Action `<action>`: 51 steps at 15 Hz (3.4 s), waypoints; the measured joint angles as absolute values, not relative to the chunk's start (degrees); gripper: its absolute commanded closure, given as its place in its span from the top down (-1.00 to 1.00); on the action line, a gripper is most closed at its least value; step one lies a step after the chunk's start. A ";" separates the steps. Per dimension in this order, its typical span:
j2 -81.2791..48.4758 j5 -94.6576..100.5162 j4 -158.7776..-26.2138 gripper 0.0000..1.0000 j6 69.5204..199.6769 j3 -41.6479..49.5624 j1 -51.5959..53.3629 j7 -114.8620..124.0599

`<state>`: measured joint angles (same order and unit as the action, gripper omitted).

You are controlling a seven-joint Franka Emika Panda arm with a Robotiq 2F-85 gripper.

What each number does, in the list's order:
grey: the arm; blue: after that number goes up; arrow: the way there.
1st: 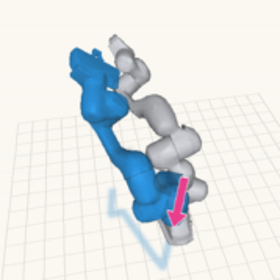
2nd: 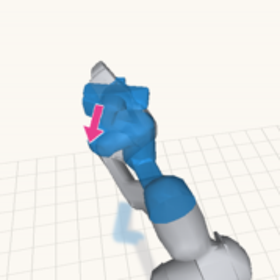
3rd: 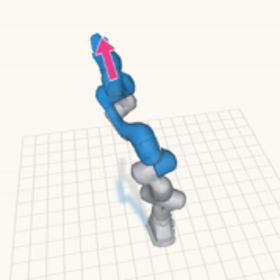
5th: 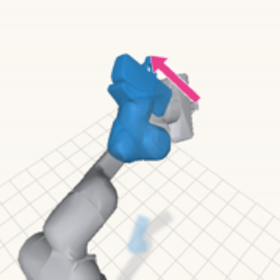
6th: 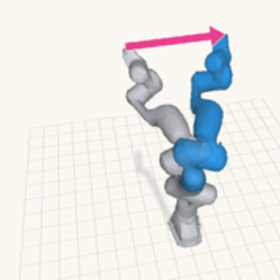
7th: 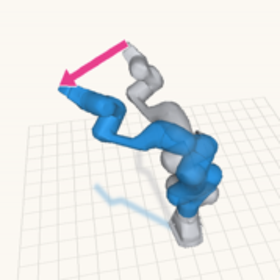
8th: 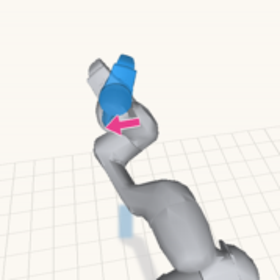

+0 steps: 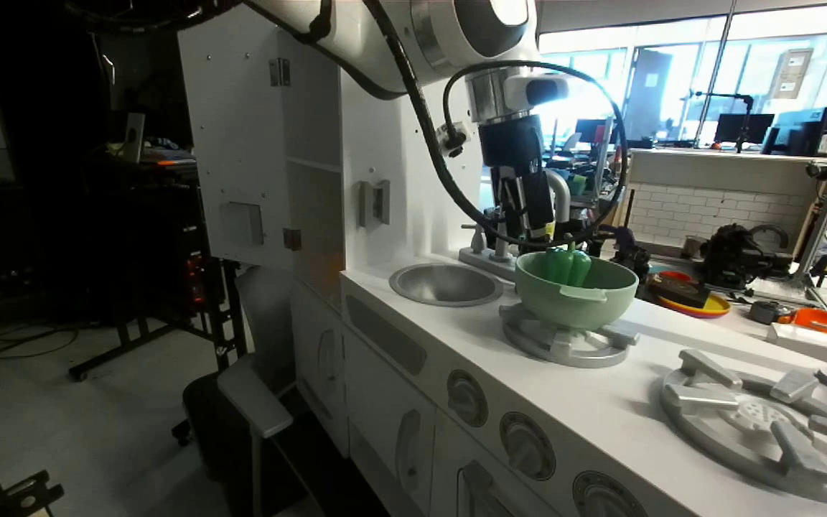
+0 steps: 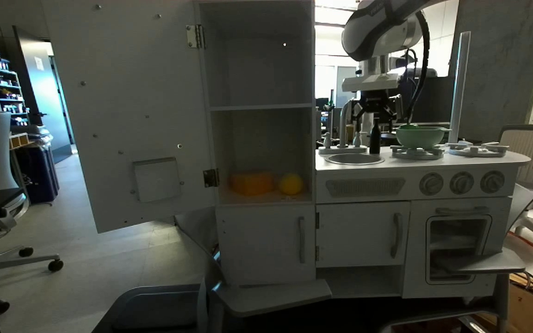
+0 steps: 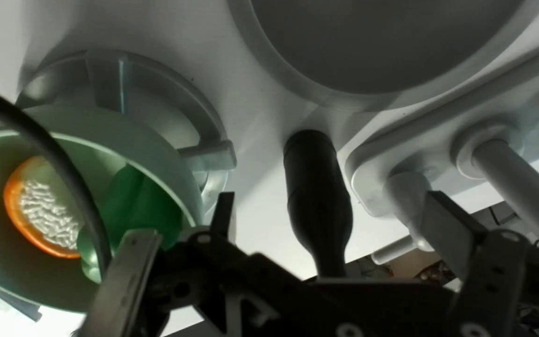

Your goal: Open the right door of the cabinet, put the black bottle from the counter and the green toy from the pot in the cabinet.

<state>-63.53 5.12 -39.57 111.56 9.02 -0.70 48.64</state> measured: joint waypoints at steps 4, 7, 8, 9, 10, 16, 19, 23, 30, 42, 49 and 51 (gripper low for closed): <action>-65.08 5.24 -38.29 1.00 111.63 9.04 -0.62 49.44; -65.69 5.28 -37.44 1.00 111.63 9.04 -0.56 49.85; -65.88 5.28 -37.14 1.00 111.63 9.06 -0.56 49.90; -65.99 5.29 -36.98 1.00 111.64 9.06 -0.55 49.99; -66.06 5.30 -36.84 1.00 111.63 9.07 -0.55 50.05; -66.47 5.44 -36.08 1.00 111.64 9.51 -0.50 50.84; -66.82 5.44 -35.70 0.34 111.64 9.76 -0.45 51.22; -67.44 5.47 -35.28 -0.29 111.64 10.22 -0.22 51.76; -68.26 5.50 -34.45 -0.80 111.64 11.14 0.53 52.56; -66.52 5.43 -34.22 -0.80 107.96 10.62 4.87 46.49; -60.47 5.34 -37.47 -0.80 100.88 7.14 5.08 31.02; -57.66 5.35 -40.34 -0.80 99.12 6.08 5.55 26.37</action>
<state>-57.66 5.35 -40.34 99.12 6.08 5.55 26.37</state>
